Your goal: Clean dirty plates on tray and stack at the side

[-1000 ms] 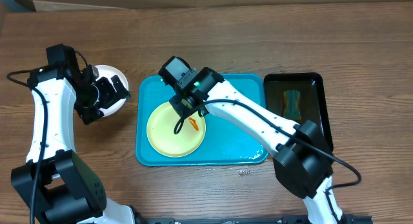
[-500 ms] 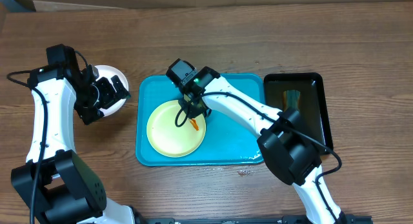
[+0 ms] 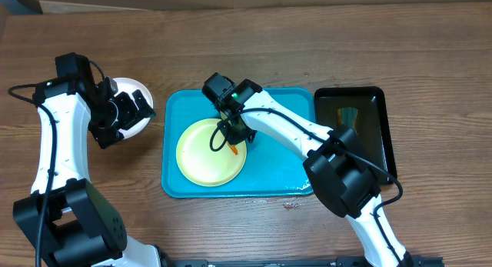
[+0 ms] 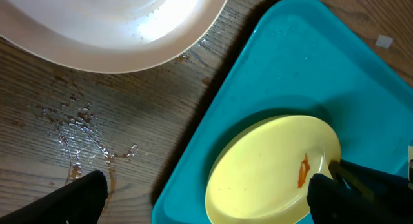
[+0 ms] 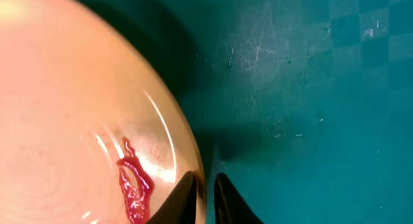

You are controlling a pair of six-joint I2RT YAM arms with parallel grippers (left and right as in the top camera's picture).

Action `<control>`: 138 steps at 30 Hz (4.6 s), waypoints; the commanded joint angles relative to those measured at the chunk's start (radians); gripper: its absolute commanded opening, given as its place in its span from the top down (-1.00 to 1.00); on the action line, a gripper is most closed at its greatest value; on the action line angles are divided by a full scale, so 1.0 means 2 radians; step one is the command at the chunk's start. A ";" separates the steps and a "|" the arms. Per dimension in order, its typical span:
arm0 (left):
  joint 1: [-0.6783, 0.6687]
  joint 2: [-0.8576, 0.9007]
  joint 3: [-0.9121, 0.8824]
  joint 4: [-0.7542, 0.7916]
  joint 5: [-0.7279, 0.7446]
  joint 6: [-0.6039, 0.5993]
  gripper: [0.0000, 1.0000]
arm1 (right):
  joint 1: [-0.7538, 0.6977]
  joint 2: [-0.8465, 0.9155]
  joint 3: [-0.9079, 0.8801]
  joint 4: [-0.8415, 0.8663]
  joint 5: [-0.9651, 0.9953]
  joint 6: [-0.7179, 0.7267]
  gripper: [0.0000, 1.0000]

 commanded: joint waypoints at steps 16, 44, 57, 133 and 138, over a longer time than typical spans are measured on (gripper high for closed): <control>-0.001 -0.003 0.006 -0.019 0.021 -0.003 -1.00 | -0.075 0.005 -0.002 0.019 0.079 -0.001 0.92; -0.208 0.003 0.006 0.055 -0.032 -0.008 0.28 | -0.312 -0.066 0.156 -0.234 -0.056 -0.001 0.06; -0.260 0.026 -0.079 0.137 -0.072 -0.059 0.10 | -0.380 -0.066 0.151 -0.276 -0.056 -0.003 0.02; -0.256 0.093 -0.095 0.194 -0.082 -0.067 0.67 | -0.370 -0.066 0.038 -0.197 -0.056 -0.001 0.00; -0.255 0.093 -0.095 0.195 -0.082 -0.067 0.78 | -0.370 -0.066 0.038 -0.196 -0.056 -0.002 0.01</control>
